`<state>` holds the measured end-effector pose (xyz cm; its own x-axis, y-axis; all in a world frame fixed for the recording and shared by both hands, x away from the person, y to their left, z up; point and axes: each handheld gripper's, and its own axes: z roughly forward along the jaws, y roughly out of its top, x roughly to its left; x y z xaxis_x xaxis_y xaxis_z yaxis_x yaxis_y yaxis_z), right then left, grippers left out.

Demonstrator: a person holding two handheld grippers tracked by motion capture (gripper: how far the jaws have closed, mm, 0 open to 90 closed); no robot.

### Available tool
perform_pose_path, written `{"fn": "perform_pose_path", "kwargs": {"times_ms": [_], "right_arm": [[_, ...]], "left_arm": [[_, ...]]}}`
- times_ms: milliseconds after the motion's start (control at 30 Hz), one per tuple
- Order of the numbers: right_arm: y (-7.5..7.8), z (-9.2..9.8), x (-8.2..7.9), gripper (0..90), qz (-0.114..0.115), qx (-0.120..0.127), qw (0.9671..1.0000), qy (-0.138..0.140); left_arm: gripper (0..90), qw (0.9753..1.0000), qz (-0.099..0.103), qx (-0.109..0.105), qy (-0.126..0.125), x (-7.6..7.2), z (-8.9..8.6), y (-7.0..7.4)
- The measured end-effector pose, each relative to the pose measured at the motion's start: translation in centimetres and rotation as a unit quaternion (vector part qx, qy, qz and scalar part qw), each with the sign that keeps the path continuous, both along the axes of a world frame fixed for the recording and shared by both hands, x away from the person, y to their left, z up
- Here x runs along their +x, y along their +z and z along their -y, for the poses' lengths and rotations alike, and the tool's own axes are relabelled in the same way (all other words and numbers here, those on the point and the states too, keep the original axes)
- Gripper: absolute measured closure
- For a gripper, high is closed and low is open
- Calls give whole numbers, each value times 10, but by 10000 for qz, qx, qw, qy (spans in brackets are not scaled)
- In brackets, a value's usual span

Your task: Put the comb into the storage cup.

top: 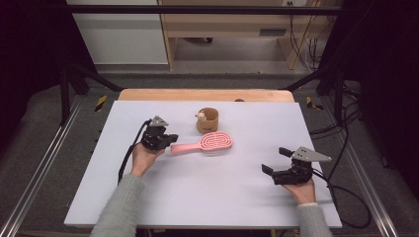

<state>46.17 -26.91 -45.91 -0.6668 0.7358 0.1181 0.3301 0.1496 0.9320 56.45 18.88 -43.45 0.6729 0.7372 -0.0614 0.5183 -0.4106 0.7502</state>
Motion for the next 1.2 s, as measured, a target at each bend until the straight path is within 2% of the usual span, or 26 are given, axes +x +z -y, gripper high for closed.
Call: {"fn": "perform_pose_path", "kwargs": {"times_ms": [300, 833, 1000, 1200], "right_arm": [[0, 0, 0, 3, -11, 1, 10000, 20], [0, 0, 0, 3, -2, 2, 10000, 3], [0, 0, 0, 3, -12, 2, 10000, 8], [0, 0, 0, 3, -5, 1, 10000, 5]], "left_arm": [[894, 9997, -55, 231, -77, 4, 4, -9], [895, 9988, -279, 299, -261, 3, 7, -14], [895, 9981, -305, 363, -403, 0, 10, -15], [895, 9979, -294, 333, -478, -6, 12, -17]]}}
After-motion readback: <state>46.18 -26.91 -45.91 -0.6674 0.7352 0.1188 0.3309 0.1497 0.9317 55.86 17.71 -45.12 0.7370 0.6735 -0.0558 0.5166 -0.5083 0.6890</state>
